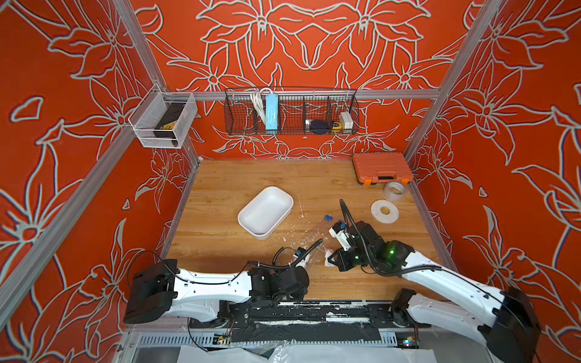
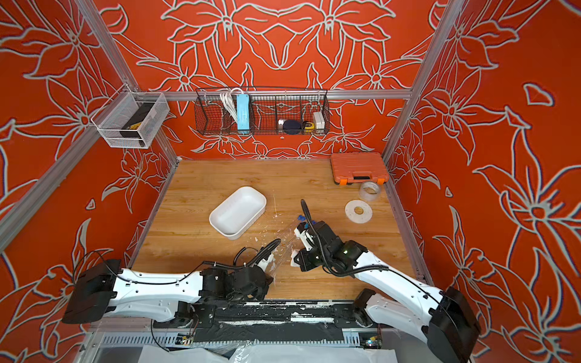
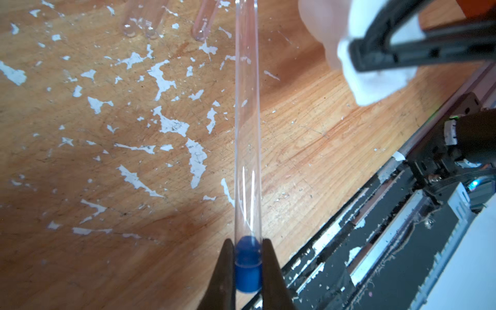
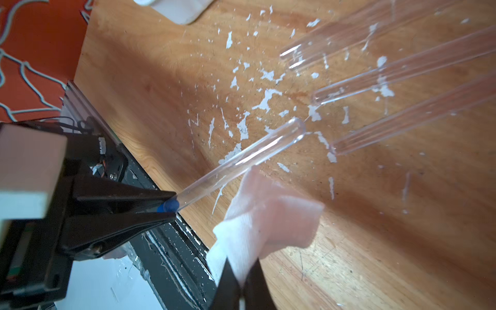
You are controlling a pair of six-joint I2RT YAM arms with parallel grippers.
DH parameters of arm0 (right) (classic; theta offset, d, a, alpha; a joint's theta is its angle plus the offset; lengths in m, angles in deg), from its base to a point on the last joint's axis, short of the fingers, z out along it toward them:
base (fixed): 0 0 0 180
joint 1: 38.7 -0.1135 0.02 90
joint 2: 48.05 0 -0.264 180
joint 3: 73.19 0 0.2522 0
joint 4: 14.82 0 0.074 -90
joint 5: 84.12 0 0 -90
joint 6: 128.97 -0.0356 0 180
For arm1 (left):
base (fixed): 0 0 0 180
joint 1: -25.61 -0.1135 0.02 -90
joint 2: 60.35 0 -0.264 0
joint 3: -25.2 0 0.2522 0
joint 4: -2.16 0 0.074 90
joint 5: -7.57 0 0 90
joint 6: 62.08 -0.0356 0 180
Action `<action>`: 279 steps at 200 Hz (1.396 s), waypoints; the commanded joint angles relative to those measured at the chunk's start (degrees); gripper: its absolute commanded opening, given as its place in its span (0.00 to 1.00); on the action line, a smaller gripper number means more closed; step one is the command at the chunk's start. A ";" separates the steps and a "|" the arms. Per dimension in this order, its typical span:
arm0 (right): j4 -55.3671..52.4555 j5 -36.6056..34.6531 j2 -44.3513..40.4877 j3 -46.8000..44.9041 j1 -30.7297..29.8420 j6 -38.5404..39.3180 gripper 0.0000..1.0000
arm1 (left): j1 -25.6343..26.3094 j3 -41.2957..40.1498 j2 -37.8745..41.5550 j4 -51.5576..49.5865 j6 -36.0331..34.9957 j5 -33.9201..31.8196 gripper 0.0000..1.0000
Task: Wipe the exteriors of test tubes
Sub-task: Pick up the test tube at the center of the board, then wipe the dirt from the test tube.
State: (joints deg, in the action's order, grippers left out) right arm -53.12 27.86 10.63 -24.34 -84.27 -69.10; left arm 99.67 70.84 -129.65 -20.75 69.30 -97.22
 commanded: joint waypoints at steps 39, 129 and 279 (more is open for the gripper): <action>4.15 -0.62 -0.41 2.54 -2.33 -2.41 0.00 | -0.44 -1.08 1.36 1.12 -0.22 -1.59 0.11; 7.82 -4.65 7.49 5.62 -12.75 -0.71 0.00 | -3.08 2.10 6.03 4.50 1.23 1.81 0.10; 4.55 -11.30 5.91 9.38 -8.88 5.13 0.00 | -4.72 -3.97 14.86 12.13 3.35 13.32 0.10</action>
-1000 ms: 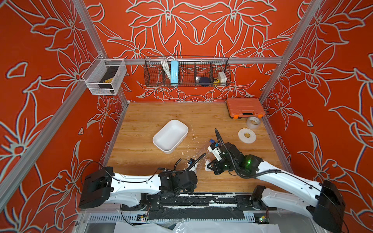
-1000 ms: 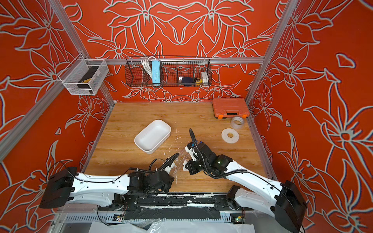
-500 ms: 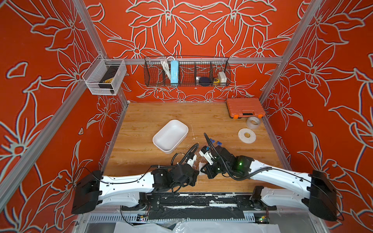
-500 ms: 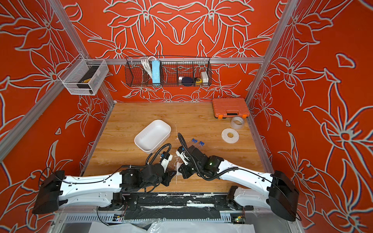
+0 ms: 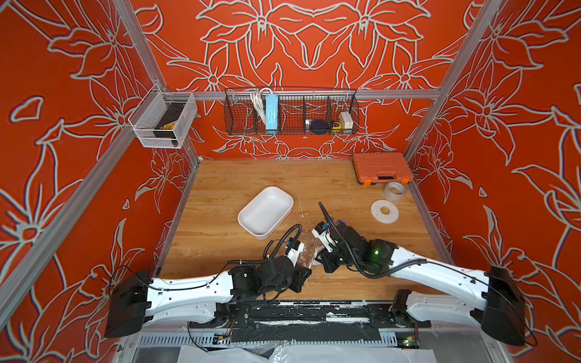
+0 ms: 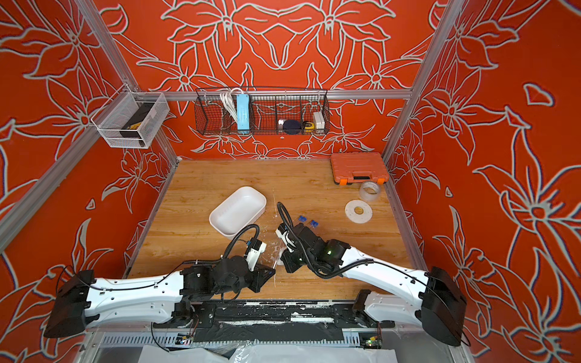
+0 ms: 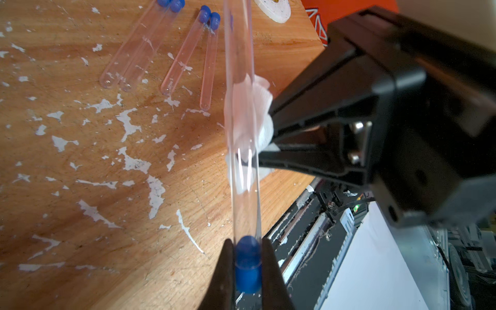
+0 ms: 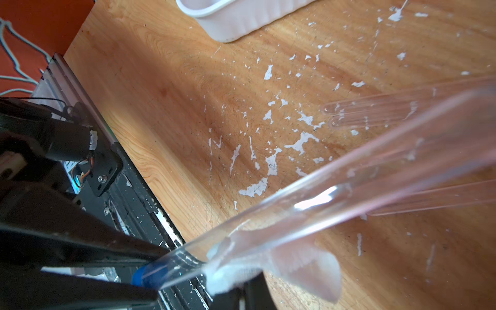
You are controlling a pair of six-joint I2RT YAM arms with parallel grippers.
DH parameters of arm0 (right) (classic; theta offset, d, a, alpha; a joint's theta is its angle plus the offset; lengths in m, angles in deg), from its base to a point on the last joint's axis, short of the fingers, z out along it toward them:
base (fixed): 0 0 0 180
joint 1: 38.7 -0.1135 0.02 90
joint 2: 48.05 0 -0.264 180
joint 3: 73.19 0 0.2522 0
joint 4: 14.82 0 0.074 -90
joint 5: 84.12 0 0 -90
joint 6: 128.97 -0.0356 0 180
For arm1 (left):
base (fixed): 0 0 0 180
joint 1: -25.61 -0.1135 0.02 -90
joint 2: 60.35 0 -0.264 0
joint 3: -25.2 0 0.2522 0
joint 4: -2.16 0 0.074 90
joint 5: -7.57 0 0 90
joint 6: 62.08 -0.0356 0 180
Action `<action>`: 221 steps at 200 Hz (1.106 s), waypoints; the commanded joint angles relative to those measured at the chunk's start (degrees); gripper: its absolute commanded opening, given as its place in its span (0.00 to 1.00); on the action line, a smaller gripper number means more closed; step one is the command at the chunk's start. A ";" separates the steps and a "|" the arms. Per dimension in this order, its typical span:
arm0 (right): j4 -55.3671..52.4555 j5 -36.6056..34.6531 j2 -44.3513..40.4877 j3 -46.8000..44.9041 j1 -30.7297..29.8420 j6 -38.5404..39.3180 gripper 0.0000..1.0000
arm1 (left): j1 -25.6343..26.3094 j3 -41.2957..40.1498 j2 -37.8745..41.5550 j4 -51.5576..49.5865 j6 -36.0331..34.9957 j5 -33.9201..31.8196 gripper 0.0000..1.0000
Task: Wipe the exteriors of test tubes
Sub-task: Wipe the dirt from the test tube.
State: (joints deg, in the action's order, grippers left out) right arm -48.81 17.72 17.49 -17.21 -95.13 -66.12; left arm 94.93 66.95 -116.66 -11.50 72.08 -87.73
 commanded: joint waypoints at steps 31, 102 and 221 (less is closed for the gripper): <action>-1.22 0.13 -1.07 3.51 5.52 4.16 0.00 | 0.03 -0.55 2.55 3.19 0.83 4.63 0.10; -2.44 3.90 -2.40 4.03 6.45 3.95 0.00 | -0.38 -0.04 2.25 4.03 -0.36 1.63 0.10; -1.07 0.05 -5.54 1.52 -3.93 -2.73 0.00 | -3.83 3.10 -1.79 1.40 -4.09 0.34 0.09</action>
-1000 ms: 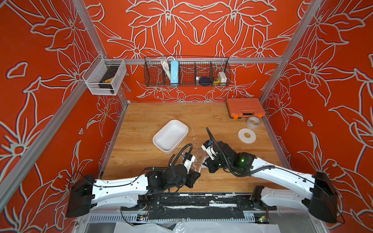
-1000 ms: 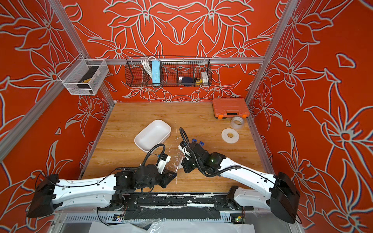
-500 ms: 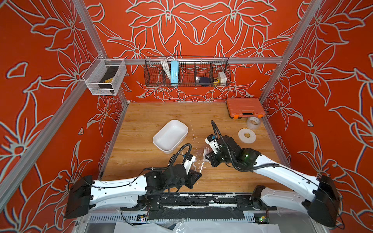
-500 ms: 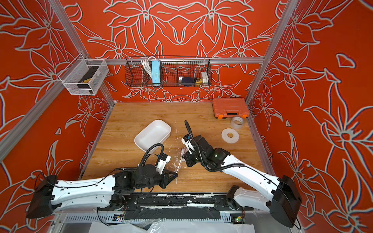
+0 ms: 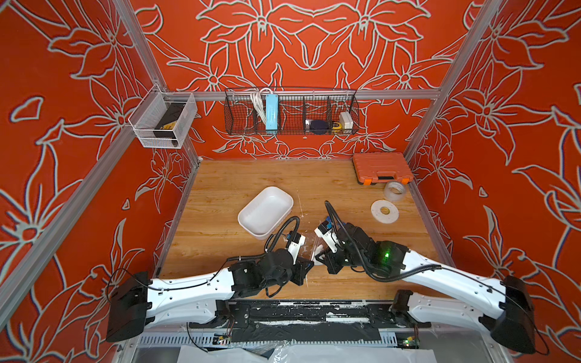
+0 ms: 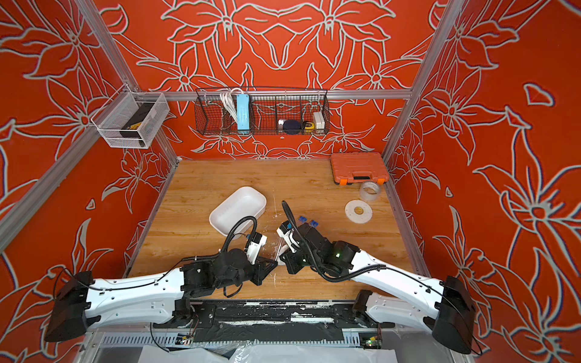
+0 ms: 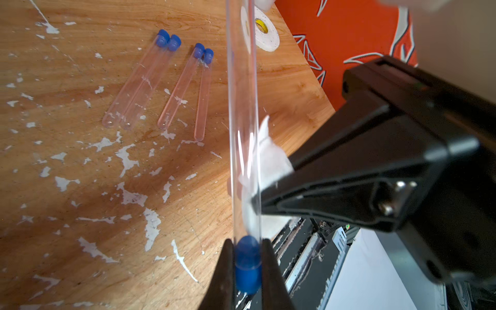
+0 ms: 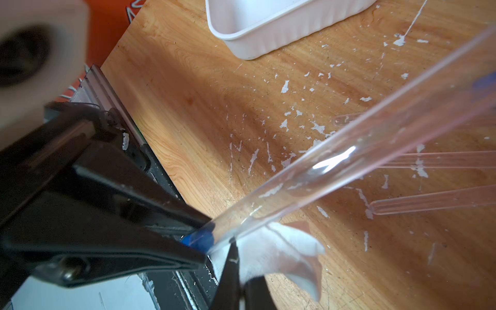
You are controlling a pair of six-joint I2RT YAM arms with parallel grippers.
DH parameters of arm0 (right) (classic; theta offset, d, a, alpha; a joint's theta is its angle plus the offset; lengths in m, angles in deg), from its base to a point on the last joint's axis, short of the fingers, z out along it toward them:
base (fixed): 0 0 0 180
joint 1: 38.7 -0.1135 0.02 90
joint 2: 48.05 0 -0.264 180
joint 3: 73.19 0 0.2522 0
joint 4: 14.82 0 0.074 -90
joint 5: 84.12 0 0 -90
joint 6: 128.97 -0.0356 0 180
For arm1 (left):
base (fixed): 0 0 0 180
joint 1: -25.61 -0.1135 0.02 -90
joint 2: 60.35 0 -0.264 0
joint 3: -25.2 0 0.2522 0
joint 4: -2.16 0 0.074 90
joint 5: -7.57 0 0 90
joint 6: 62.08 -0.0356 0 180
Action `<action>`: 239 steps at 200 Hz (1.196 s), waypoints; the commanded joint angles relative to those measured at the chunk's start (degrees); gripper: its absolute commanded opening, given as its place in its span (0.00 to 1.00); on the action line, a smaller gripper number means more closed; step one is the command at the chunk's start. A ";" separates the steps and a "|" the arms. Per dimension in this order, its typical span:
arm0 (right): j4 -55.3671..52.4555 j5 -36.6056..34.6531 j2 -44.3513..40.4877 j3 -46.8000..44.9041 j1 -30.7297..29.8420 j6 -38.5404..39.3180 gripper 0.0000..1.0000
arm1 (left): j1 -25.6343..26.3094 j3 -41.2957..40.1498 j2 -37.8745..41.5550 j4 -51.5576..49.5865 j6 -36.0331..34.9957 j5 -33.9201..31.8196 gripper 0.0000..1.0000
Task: Wipe the exteriors of test tubes
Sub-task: Wipe the dirt from the test tube.
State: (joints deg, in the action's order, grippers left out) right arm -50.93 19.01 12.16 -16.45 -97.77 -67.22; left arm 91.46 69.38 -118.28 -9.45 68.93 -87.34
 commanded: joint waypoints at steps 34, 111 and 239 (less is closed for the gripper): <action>0.36 -2.34 -0.33 2.40 -1.66 -0.96 0.00 | -0.37 -0.13 0.45 -1.09 -0.89 0.27 0.09; -2.46 -4.76 0.34 6.14 -1.58 1.62 0.00 | -0.37 -0.97 2.79 -2.98 -1.11 0.69 0.08; -2.23 -5.41 3.38 4.42 -0.38 3.46 0.00 | -0.54 -0.27 4.38 -0.83 -1.02 3.15 0.09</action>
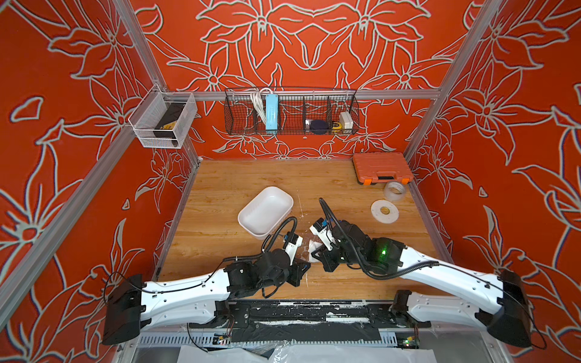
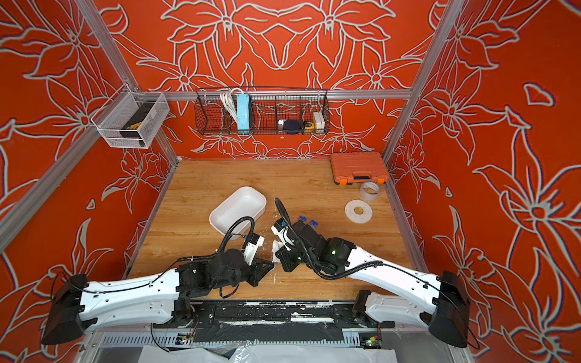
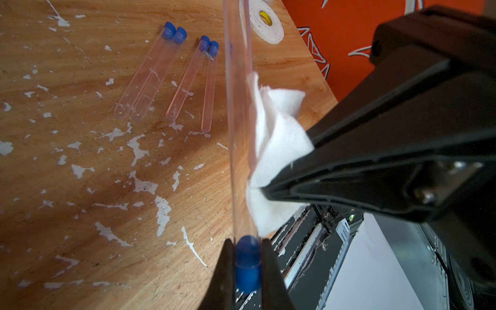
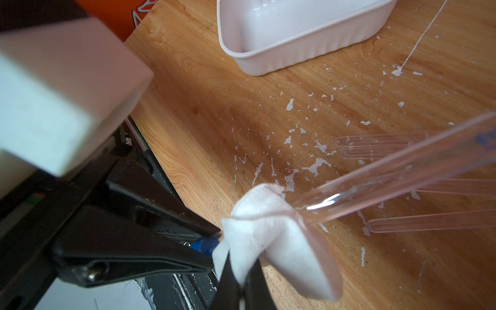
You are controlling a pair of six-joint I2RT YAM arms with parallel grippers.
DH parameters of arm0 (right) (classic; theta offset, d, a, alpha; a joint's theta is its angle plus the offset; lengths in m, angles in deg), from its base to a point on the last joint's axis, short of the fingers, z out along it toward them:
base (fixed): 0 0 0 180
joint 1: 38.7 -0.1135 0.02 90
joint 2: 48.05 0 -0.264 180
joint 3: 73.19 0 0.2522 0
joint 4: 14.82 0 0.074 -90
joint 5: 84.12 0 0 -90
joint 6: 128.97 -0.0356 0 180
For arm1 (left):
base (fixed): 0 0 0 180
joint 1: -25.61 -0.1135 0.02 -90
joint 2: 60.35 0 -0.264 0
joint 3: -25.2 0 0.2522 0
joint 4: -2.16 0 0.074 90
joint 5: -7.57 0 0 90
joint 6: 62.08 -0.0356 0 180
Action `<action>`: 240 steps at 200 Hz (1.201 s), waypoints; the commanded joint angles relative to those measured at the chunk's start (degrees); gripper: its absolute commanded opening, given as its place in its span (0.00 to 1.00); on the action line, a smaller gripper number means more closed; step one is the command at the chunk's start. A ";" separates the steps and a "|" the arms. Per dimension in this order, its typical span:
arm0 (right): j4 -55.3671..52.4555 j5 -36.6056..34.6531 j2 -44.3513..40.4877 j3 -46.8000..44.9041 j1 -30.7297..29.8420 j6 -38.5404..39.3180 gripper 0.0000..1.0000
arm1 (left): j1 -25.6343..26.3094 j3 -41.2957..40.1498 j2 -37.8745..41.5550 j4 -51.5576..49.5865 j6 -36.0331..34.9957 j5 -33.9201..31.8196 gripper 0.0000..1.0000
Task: Wipe the exteriors of test tubes
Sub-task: Wipe the dirt from the test tube.
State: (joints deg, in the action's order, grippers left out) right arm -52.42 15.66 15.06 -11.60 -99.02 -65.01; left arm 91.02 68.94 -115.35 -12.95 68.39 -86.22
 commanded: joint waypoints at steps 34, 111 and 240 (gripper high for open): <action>-1.29 -1.61 0.30 -0.45 2.98 2.54 0.00 | -0.10 0.15 2.44 2.49 -0.48 2.47 0.09; -1.63 -0.30 0.26 0.80 5.94 4.40 0.00 | -0.10 -1.29 1.54 4.76 -0.21 4.74 0.09; -5.47 4.09 -0.64 5.36 15.03 9.79 0.00 | -0.10 -2.47 0.70 5.21 0.05 5.31 0.09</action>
State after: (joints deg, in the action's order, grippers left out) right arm -56.94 18.07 14.80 -8.91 -84.48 -56.99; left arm 90.87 66.99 -114.50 -9.28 68.41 -81.68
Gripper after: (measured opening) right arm 0.057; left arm 0.101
